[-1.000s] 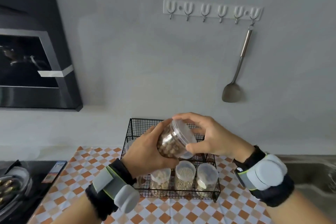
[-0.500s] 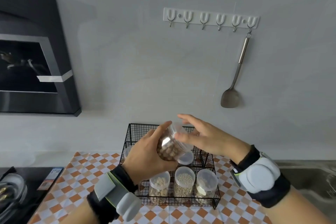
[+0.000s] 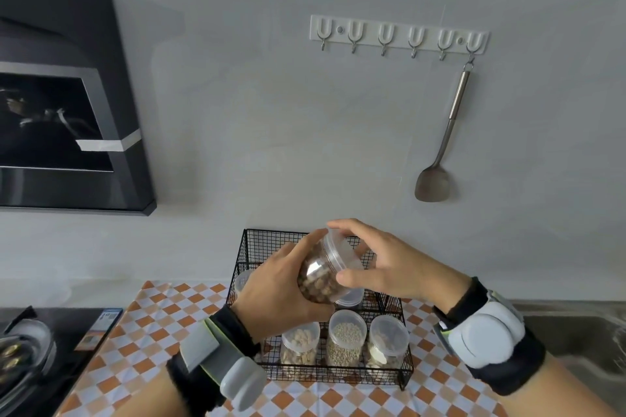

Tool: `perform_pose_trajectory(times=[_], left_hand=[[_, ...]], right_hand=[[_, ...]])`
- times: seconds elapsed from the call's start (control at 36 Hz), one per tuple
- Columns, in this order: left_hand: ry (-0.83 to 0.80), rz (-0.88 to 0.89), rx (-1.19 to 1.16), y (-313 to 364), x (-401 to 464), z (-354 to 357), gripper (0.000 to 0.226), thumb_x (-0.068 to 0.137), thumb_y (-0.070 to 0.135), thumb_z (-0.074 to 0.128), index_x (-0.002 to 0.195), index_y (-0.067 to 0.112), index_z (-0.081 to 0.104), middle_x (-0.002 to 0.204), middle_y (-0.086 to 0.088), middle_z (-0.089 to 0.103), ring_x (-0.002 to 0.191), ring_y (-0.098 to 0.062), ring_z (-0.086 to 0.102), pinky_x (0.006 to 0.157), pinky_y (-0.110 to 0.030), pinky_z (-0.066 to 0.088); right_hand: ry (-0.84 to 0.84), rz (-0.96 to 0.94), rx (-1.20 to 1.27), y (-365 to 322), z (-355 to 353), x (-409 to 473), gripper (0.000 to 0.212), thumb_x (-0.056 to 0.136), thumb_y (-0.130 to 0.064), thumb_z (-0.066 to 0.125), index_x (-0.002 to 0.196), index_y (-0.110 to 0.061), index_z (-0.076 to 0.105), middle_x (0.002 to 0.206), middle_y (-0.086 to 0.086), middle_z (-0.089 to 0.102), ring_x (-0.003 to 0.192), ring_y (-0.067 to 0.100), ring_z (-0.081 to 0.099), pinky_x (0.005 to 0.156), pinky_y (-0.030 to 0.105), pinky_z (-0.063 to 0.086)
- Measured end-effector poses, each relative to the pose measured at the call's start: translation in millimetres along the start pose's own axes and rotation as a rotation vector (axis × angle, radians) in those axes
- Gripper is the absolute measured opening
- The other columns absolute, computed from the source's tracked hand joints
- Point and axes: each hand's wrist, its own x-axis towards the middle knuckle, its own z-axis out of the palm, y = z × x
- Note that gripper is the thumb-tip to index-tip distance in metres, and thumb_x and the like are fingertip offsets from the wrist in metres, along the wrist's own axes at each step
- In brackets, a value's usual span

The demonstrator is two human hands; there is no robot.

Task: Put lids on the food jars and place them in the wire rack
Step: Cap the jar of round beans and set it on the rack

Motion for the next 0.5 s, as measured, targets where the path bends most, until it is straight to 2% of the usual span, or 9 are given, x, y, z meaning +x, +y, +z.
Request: perform_pose_trajectory(times=[0.06, 0.11, 0.17, 0.25, 0.31, 0.36, 0.39, 0.44, 0.5], left_hand=[[-0.009, 0.01, 0.009, 0.8, 0.2, -0.8, 0.109, 0.057, 0.065, 0.074, 0.149, 0.056, 0.016, 0.123, 0.018, 0.054, 0.099, -0.004, 0.059, 0.086, -0.031, 0.058], [-0.022, 0.021, 0.035, 2.2, -0.6, -0.5, 0.109, 0.057, 0.066, 0.073, 0.149, 0.056, 0.015, 0.123, 0.018, 0.054, 0.1, -0.004, 0.059, 0.086, -0.03, 0.058], [-0.025, 0.028, 0.052, 2.5, -2.2, 0.7, 0.11, 0.056, 0.064, 0.074, 0.148, 0.057, 0.013, 0.121, 0.018, 0.054, 0.1, -0.004, 0.058, 0.085, -0.03, 0.058], [-0.03, 0.03, 0.037, 2.5, -4.3, 1.8, 0.11, 0.056, 0.063, 0.075, 0.147, 0.059, 0.012, 0.122, 0.018, 0.054, 0.099, -0.005, 0.059, 0.083, -0.031, 0.058], [-0.024, 0.031, 0.033, 2.8, -5.3, 1.7, 0.11, 0.057, 0.06, 0.077, 0.146, 0.06, 0.012, 0.121, 0.019, 0.054, 0.098, -0.004, 0.058, 0.083, -0.03, 0.057], [-0.023, 0.033, 0.036, 3.9, -5.7, 2.2, 0.11, 0.057, 0.056, 0.078, 0.146, 0.06, 0.013, 0.119, 0.019, 0.054, 0.096, -0.004, 0.058, 0.081, -0.029, 0.056], [-0.025, 0.032, 0.04, 4.8, -6.2, 2.7, 0.11, 0.057, 0.056, 0.079, 0.146, 0.06, 0.013, 0.119, 0.019, 0.054, 0.096, -0.004, 0.058, 0.081, -0.03, 0.057], [-0.026, 0.032, 0.052, 6.6, -6.5, 3.4, 0.111, 0.057, 0.056, 0.079, 0.147, 0.058, 0.015, 0.119, 0.018, 0.054, 0.097, -0.006, 0.059, 0.082, -0.032, 0.057], [-0.031, 0.029, 0.05, 7.3, -6.9, 4.1, 0.111, 0.057, 0.057, 0.078, 0.148, 0.057, 0.015, 0.119, 0.017, 0.055, 0.098, -0.007, 0.06, 0.083, -0.034, 0.058]], right_hand=[[0.049, 0.055, 0.003, -0.6, 3.0, 1.9, 0.073, 0.074, -0.079, 0.06, 0.139, -0.051, 0.045, 0.13, -0.024, 0.058, 0.112, 0.001, 0.061, 0.097, 0.038, 0.054], [0.095, 0.125, -0.033, -0.4, 3.4, 1.8, 0.082, 0.07, -0.095, 0.046, 0.132, -0.041, 0.056, 0.116, -0.017, 0.068, 0.101, 0.003, 0.066, 0.092, 0.04, 0.057], [0.077, 0.185, -0.106, 1.7, 2.4, -0.3, 0.09, 0.071, -0.1, 0.034, 0.133, -0.04, 0.056, 0.119, -0.016, 0.068, 0.105, 0.006, 0.066, 0.095, 0.04, 0.055], [-0.057, 0.173, 0.022, 5.8, 2.2, -7.6, 0.081, 0.074, -0.094, 0.047, 0.146, -0.062, 0.029, 0.14, -0.02, 0.05, 0.123, 0.008, 0.056, 0.106, 0.04, 0.046], [-0.07, 0.102, 0.086, 8.7, 1.7, -9.6, 0.075, 0.074, -0.083, 0.063, 0.14, -0.068, 0.031, 0.14, -0.019, 0.051, 0.12, 0.011, 0.059, 0.104, 0.042, 0.05], [-0.016, 0.091, 0.078, 10.5, 4.7, -9.2, 0.067, 0.076, -0.08, 0.065, 0.135, -0.061, 0.043, 0.128, -0.017, 0.06, 0.109, 0.007, 0.064, 0.098, 0.04, 0.054], [0.013, 0.12, 0.064, 9.8, 7.1, -8.8, 0.064, 0.076, -0.084, 0.059, 0.132, -0.054, 0.049, 0.118, -0.016, 0.064, 0.101, 0.004, 0.065, 0.094, 0.038, 0.055], [0.093, 0.187, -0.011, 9.6, 9.5, -9.1, 0.077, 0.073, -0.097, 0.039, 0.123, -0.042, 0.059, 0.106, -0.014, 0.069, 0.096, 0.003, 0.067, 0.093, 0.04, 0.055], [0.078, 0.231, -0.064, 11.1, 9.5, -11.9, 0.088, 0.069, -0.103, 0.025, 0.121, -0.041, 0.059, 0.111, -0.015, 0.07, 0.102, 0.005, 0.067, 0.096, 0.042, 0.054]])
